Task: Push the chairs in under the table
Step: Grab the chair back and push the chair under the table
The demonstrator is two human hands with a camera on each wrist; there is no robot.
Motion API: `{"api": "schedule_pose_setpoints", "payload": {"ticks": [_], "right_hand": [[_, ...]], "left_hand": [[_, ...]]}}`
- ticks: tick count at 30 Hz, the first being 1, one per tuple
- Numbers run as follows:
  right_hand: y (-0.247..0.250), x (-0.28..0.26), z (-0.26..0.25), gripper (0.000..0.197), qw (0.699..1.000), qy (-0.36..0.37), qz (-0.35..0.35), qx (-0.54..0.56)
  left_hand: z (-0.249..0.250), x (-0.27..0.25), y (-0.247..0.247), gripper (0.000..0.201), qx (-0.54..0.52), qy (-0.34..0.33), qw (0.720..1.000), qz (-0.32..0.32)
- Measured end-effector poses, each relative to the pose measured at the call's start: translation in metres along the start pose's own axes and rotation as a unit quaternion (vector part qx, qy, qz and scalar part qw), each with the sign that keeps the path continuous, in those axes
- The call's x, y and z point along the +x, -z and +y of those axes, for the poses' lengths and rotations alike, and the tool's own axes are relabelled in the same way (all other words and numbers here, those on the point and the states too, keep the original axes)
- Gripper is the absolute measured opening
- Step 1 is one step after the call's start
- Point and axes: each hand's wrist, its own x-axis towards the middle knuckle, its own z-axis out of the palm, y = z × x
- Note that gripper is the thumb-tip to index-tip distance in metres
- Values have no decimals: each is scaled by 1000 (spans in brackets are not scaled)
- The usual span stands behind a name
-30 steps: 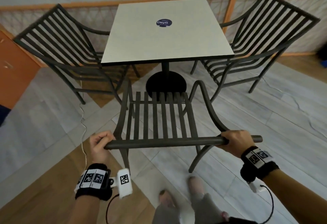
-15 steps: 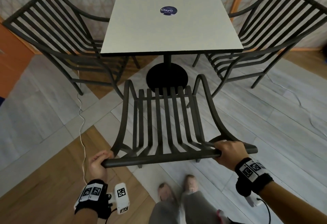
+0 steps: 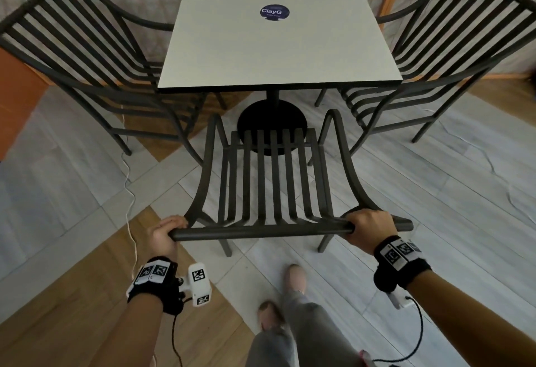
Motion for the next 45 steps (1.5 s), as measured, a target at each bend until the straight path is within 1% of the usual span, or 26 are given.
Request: {"api": "schedule_pose_setpoints", "payload": {"ticks": [4, 5, 8, 12, 16, 19, 25, 28, 30, 32, 34, 37, 40, 42, 44, 45], "right_hand": [[17, 32, 5, 23, 1000, -1, -23, -17], [21, 41, 7, 24, 999, -3, -26, -21], [31, 69, 14, 29, 999, -12, -36, -23], [45, 105, 23, 31, 999, -14, -28, -38], [57, 135, 30, 31, 998, -12, -39, -49], [61, 151, 33, 31, 998, -12, -42, -45], [67, 167, 33, 31, 998, -14, -56, -34], [70, 168, 27, 29, 997, -38, -57, -20], [75, 168, 18, 28, 996, -67, -57, -3], [81, 167, 4, 28, 994, -80, -72, -8], [86, 168, -17, 30, 992, -54, -113, -32], [97, 176, -67, 39, 983, 41, -175, -49], [114, 193, -137, 43, 972, 135, -194, -2], [125, 213, -187, 48, 964, 173, -196, 48], [133, 237, -240, 52, 956, 197, -195, 100], [137, 250, -268, 52, 951, 209, -194, 117]], "left_hand": [[7, 34, -20, 48, 49, -12, 999, -12], [9, 44, -25, 42, 57, -17, 998, -16], [16, 69, -41, 27, 77, -1, 997, -12], [24, 94, -65, 29, 80, 7, 997, -17], [29, 119, -84, 24, 70, 31, 997, 1], [31, 137, -93, 23, 76, 37, 996, 7], [35, 151, -105, 25, 60, 37, 997, 18], [39, 147, -104, 26, 76, 21, 997, -2], [41, 143, -102, 22, 81, 15, 996, -16], [45, 140, -100, 19, 87, 14, 996, -28], [50, 139, -95, 23, 128, 6, 989, -71], [58, 139, -80, 19, 202, -13, 966, -159], [66, 151, -52, 20, 247, -9, 944, -220], [74, 168, -23, 17, 269, -1, 935, -233], [86, 191, 17, 11, 302, -7, 926, -225], [93, 206, 41, 14, 324, -6, 921, -214]]}}
